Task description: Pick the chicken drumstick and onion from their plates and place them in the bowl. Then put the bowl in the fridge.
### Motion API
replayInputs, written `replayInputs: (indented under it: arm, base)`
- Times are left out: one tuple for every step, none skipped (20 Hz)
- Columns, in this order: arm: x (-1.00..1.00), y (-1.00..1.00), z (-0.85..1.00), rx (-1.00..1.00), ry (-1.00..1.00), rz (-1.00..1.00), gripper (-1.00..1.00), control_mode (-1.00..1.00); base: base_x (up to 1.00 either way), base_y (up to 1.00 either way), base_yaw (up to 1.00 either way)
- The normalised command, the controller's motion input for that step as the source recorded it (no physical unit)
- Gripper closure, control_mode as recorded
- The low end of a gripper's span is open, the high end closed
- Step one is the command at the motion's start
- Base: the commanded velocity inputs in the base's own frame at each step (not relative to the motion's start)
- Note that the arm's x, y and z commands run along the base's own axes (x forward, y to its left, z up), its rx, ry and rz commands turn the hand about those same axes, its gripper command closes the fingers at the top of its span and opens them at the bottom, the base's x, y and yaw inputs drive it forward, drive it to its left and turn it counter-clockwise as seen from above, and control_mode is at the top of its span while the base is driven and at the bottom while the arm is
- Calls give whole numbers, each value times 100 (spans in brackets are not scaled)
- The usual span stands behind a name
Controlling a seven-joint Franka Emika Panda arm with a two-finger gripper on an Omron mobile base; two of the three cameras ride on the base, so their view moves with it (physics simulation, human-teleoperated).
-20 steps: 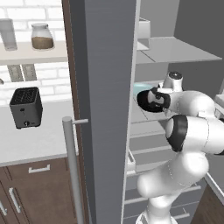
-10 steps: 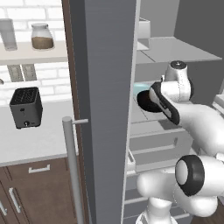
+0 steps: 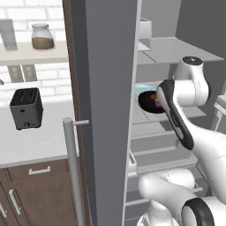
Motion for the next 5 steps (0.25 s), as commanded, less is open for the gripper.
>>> replayInputs:
  arm:
    - [-100, 5, 51, 19, 1, -24, -100, -100]
    - [-100, 0, 52, 18, 1, -25, -100, -100]
    - [-100, 0, 53, 16, 1, -25, -100, -100]
    - [-100, 0, 54, 14, 1, -27, -100, -100]
    - [-100, 0, 55, 13, 3, -28, -100, -100]
  base:
    - [0, 0, 0]
    - [0, 0, 0]
    - [0, 0, 0]
    - [0, 0, 0]
    - [0, 0, 0]
